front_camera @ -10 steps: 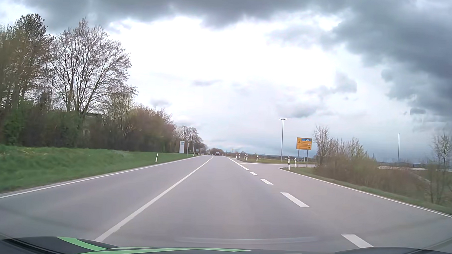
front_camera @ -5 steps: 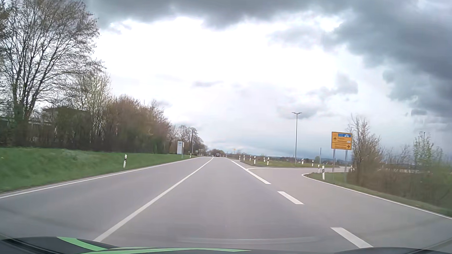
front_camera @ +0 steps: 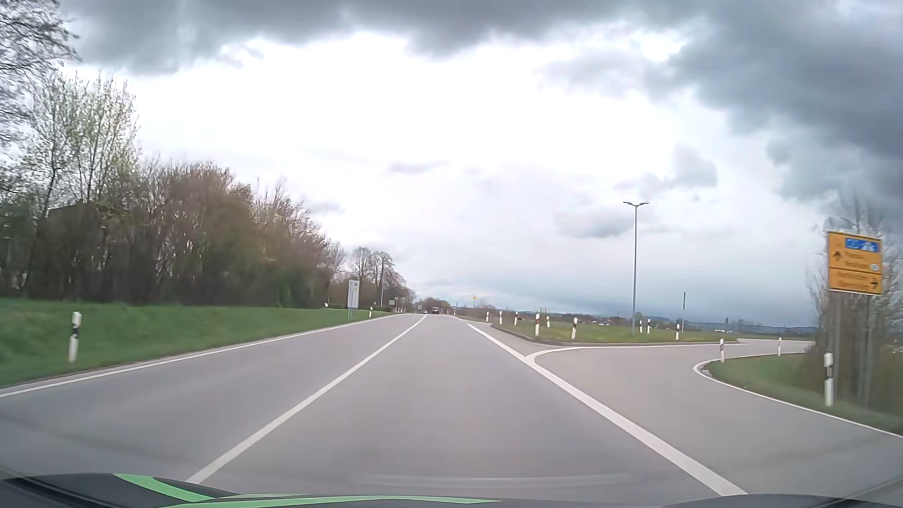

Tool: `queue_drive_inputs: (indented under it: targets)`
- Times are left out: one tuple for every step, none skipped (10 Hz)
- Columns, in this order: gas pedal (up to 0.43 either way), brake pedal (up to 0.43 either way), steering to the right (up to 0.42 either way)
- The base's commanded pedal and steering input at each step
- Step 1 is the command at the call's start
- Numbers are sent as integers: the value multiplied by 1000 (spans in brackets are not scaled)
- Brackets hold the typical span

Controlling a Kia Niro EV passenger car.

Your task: Follow the waypoints while adhering to traffic rules and regulations

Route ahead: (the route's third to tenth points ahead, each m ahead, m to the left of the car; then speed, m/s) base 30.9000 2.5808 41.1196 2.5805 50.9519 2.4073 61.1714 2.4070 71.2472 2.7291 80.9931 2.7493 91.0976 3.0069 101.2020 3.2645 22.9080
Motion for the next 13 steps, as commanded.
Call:
queue_drive_inputs:
  targets:
    - [299,0,-1]
    - [311,0,-1]
    - [311,0,-1]
    - [311,0,-1]
    - [311,0,-1]
    - [311,0,-1]
    - [311,0,-1]
    - [319,0,-1]
    - [319,0,-1]
    - [319,0,0]
    - [319,0,0]
    - [319,0,0]
    - [319,0,0]
